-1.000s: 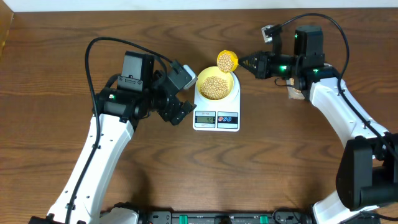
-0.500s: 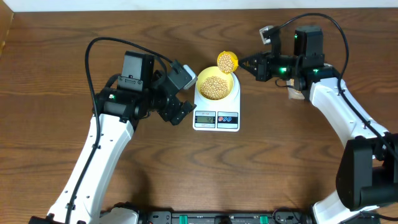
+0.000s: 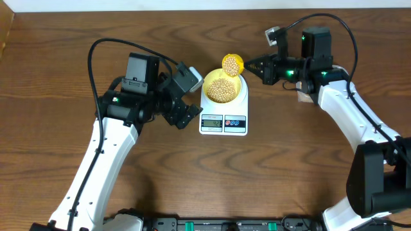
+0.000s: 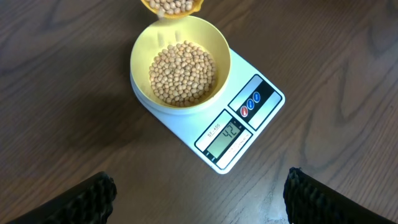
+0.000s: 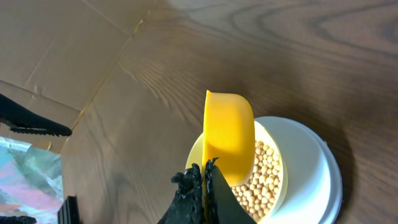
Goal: Scoop item into bowl and weigh 50g on scale
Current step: 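Tilt the scoop over the yellow bowl to pour soybeans in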
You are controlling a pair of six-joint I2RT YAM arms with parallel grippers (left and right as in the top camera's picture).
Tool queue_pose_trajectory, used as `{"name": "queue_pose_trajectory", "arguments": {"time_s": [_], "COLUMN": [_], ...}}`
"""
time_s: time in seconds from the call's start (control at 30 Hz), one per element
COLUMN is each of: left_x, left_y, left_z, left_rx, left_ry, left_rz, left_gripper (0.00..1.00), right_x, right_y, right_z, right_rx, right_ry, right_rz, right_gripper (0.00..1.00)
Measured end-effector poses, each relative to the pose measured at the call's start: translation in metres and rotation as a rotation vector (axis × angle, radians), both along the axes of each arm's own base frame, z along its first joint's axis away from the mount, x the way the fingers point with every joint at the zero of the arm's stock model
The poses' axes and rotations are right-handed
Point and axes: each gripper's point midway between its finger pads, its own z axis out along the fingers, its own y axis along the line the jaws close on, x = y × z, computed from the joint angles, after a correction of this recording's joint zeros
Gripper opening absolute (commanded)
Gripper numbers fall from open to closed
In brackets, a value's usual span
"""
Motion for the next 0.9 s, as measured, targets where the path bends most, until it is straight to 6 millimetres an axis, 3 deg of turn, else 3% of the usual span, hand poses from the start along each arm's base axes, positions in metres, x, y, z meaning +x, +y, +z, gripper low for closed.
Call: {"name": "queue_pose_trajectory", "arguments": {"time_s": [0.9], "left_x": [-0.0001], "left_y": [0.0000], "left_z": [0.0000], "left_rx": [0.000], "left_ry": [0.000], "left_rz": [0.000], "left_gripper": [0.88], "right_x": [0.0041], "right_y": [0.0005], "right_z": [0.0046], "right_rx": [0.025], "right_ry": [0.011], "right_rz": [-0.023], "right_gripper": [0.01]}}
